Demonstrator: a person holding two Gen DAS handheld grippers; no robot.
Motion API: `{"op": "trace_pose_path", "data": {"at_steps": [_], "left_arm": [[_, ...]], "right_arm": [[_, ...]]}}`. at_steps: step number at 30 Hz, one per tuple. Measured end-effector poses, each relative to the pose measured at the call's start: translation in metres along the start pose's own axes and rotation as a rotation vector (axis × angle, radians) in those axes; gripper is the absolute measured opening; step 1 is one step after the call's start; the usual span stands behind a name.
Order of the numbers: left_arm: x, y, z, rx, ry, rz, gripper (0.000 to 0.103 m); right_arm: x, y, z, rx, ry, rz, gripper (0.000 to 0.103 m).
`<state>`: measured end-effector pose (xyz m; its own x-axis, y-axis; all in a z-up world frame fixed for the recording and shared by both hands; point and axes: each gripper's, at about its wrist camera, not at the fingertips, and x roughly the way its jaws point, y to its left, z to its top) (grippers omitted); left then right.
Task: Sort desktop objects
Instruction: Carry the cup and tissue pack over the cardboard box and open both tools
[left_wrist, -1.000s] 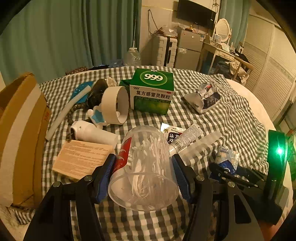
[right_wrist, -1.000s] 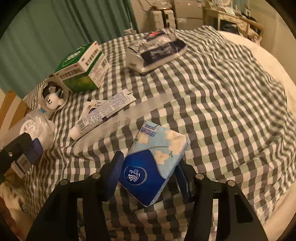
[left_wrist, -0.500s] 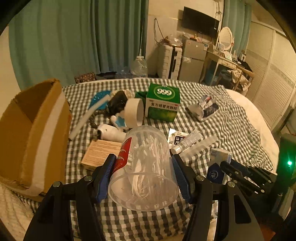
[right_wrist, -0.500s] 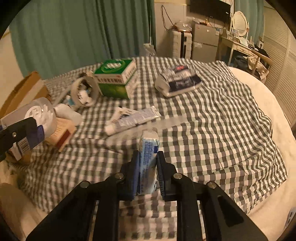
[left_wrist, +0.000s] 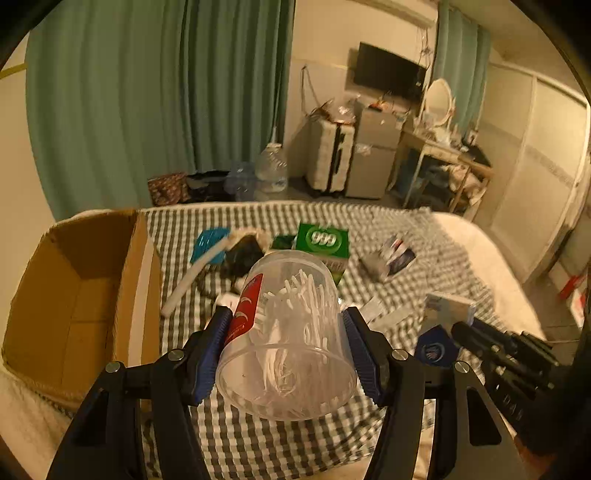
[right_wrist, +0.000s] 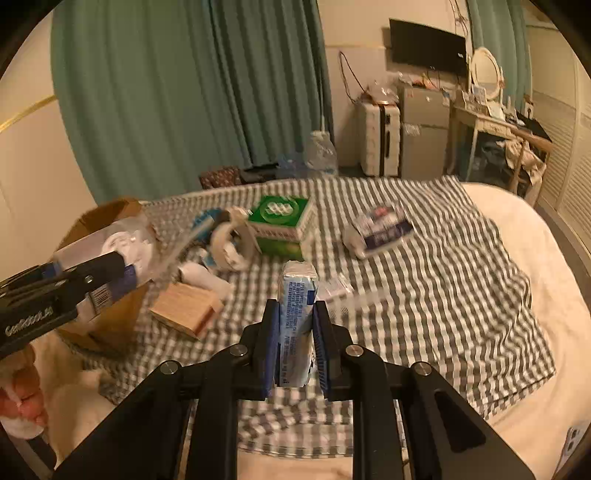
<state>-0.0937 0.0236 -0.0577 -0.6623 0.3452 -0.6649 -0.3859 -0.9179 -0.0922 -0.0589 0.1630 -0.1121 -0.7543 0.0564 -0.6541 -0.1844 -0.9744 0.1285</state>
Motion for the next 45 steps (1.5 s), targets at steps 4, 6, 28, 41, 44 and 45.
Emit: {"op": "trace_pose_path", "data": {"at_steps": [4,6,28,41,44,45], "left_arm": [[-0.015,0.021,0.026,-0.015,0.000,-0.039,0.063],[-0.024,0.033,0.041,-0.013,-0.008,-0.023,0.063],[-0.074,0.195,0.066,-0.077,-0.004,0.062,0.053],[-0.053,0.277,0.014,-0.165,0.034,0.240,0.067],[-0.052,0.283,0.008,-0.165,0.019,0.272,0.096],[-0.051,0.282,0.007,-0.153,0.013,0.278,0.097]], "right_arm": [[-0.017,0.025,0.020,-0.045,-0.028,0.028,0.017],[-0.023,0.038,0.027,-0.070,-0.039,0.039,0.018],[-0.027,0.229,0.095,-0.340,-0.040,0.241,0.018],[0.068,0.307,0.068,-0.287,0.166,0.331,0.031],[0.074,0.311,0.072,-0.276,0.121,0.263,0.086],[0.071,0.307,0.074,-0.273,0.076,0.235,0.086]]}}
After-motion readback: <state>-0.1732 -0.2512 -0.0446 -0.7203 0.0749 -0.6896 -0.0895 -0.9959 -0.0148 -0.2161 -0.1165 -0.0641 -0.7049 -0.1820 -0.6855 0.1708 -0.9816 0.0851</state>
